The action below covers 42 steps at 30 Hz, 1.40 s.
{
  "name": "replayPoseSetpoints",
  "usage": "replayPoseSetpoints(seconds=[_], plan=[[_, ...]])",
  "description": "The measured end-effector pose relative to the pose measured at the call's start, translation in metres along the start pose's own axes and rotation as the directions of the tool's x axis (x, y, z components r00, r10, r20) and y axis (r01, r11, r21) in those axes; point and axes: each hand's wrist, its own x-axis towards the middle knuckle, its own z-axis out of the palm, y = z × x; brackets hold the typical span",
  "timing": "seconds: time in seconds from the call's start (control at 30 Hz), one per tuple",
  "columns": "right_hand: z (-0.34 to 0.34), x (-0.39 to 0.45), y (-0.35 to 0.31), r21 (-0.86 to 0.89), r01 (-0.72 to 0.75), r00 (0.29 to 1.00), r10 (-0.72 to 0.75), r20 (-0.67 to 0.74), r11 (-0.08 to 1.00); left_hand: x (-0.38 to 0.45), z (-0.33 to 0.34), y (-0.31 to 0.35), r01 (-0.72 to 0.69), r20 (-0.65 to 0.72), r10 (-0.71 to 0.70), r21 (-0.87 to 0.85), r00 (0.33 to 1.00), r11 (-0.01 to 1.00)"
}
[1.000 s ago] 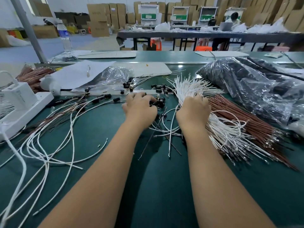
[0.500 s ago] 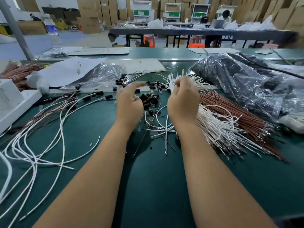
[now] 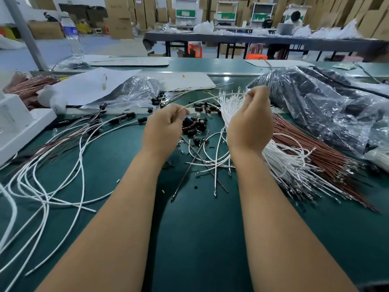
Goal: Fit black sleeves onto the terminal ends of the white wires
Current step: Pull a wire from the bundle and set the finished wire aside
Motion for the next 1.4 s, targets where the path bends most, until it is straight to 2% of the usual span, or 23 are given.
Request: replayPoseSetpoints(seconds=[0.07, 0.13, 0.2, 0.23, 0.3, 0.33, 0.53, 0.6, 0.7, 0.77, 0.97, 1.07, 1.17, 1.27, 1.33, 1.4], plan=[[-0.002, 0.0, 0.004, -0.148, 0.034, 0.999, -0.031, 0.021, 0.988, -0.002, 0.003, -0.002, -0.015, 0.04, 0.008, 0.194, 0.999, 0.981], [-0.001, -0.006, -0.001, -0.132, 0.212, 0.973, -0.196, 0.122, 0.968, -0.004, 0.003, -0.001, -0.012, 0.089, -0.011, 0.262, 0.996, 0.965], [0.003, -0.016, -0.009, -0.001, 0.39, 0.877, -0.371, 0.306, 0.921, -0.003, 0.002, 0.002, 0.004, 0.108, -0.033, 0.261, 0.994, 0.965], [0.006, -0.021, -0.013, 0.049, 0.432, 0.811, -0.411, 0.416, 0.901, -0.002, 0.002, 0.002, 0.01, 0.104, -0.038, 0.259, 0.994, 0.966], [0.01, -0.026, -0.013, 0.079, 0.45, 0.713, -0.411, 0.568, 0.89, -0.002, 0.001, 0.003, -0.005, 0.113, -0.026, 0.268, 0.993, 0.963], [0.011, -0.026, -0.01, 0.067, 0.438, 0.703, -0.389, 0.596, 0.896, -0.002, 0.001, 0.002, -0.018, 0.123, -0.016, 0.27, 0.992, 0.963], [0.007, -0.014, 0.001, 0.004, 0.167, 0.853, -0.146, 0.501, 0.986, -0.002, -0.002, -0.008, 0.018, 0.055, -0.029, 0.2, 0.998, 0.98], [0.005, -0.014, -0.002, 0.055, 0.17, 0.839, -0.174, 0.515, 0.984, -0.001, -0.002, -0.007, 0.007, 0.057, -0.021, 0.236, 0.998, 0.972], [0.004, -0.02, -0.012, 0.105, 0.355, 0.734, -0.347, 0.583, 0.929, 0.0, 0.0, -0.003, -0.017, 0.09, -0.009, 0.288, 0.996, 0.957], [0.007, -0.023, -0.015, 0.123, 0.414, 0.704, -0.403, 0.585, 0.902, -0.001, 0.0, -0.002, -0.032, 0.095, 0.004, 0.286, 0.995, 0.958], [0.007, -0.015, -0.002, -0.046, 0.332, 0.798, -0.255, 0.546, 0.942, 0.0, -0.003, -0.004, 0.02, 0.011, -0.021, 0.11, 1.0, 0.994], [0.005, -0.015, -0.004, -0.036, 0.349, 0.793, -0.274, 0.545, 0.937, 0.0, -0.002, -0.004, -0.031, 0.006, 0.03, 0.157, 1.0, 0.987], [0.005, -0.016, -0.008, -0.014, 0.384, 0.733, -0.295, 0.612, 0.923, 0.0, -0.001, -0.003, -0.006, -0.048, 0.017, 0.231, 0.999, 0.973], [0.006, -0.017, -0.008, -0.079, 0.335, 0.77, -0.224, 0.598, 0.939, -0.001, 0.005, 0.004, -0.011, -0.147, 0.061, 0.32, 0.987, 0.947], [0.006, -0.015, -0.008, -0.094, 0.226, 0.825, -0.14, 0.548, 0.969, -0.002, 0.008, 0.009, -0.046, -0.115, 0.093, 0.36, 0.989, 0.932], [0.005, -0.013, -0.007, -0.056, 0.086, 0.87, -0.048, 0.49, 0.995, -0.003, 0.01, 0.01, -0.104, 0.019, 0.105, 0.4, 0.994, 0.91]])
